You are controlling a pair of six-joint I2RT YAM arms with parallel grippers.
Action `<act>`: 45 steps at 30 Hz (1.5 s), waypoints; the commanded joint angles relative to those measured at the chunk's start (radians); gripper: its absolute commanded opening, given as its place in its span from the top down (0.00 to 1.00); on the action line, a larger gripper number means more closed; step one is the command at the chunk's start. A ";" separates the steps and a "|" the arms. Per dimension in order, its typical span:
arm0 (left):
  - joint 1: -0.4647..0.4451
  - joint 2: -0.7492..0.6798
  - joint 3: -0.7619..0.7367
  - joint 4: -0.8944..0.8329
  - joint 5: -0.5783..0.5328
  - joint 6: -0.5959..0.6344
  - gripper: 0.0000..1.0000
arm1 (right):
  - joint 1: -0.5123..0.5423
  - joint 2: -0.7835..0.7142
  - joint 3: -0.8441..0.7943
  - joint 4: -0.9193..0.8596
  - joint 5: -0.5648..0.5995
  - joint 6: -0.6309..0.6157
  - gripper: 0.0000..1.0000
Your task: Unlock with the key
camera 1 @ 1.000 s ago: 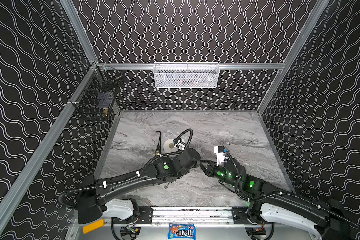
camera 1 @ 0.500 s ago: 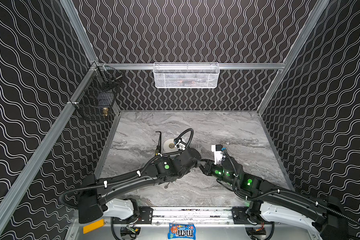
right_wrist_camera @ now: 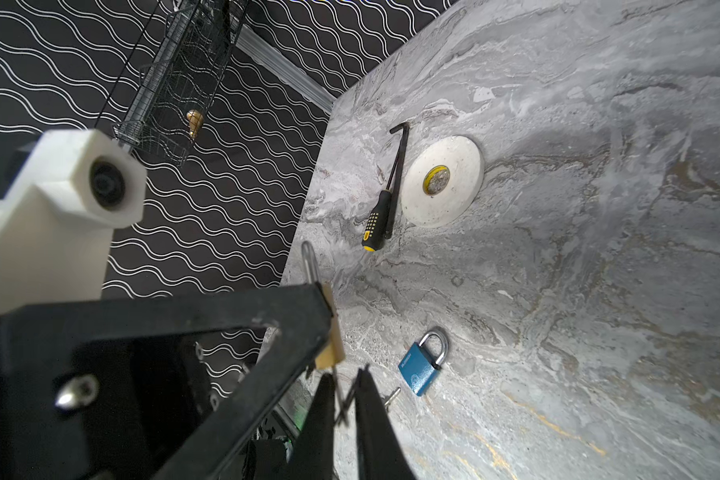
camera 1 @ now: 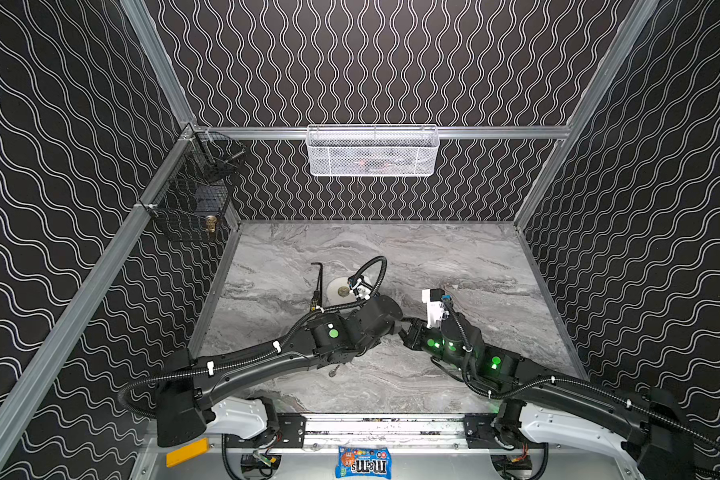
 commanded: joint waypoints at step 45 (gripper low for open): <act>-0.020 -0.091 -0.130 0.319 0.176 -0.098 1.00 | -0.041 -0.071 -0.172 0.533 -0.167 0.228 1.00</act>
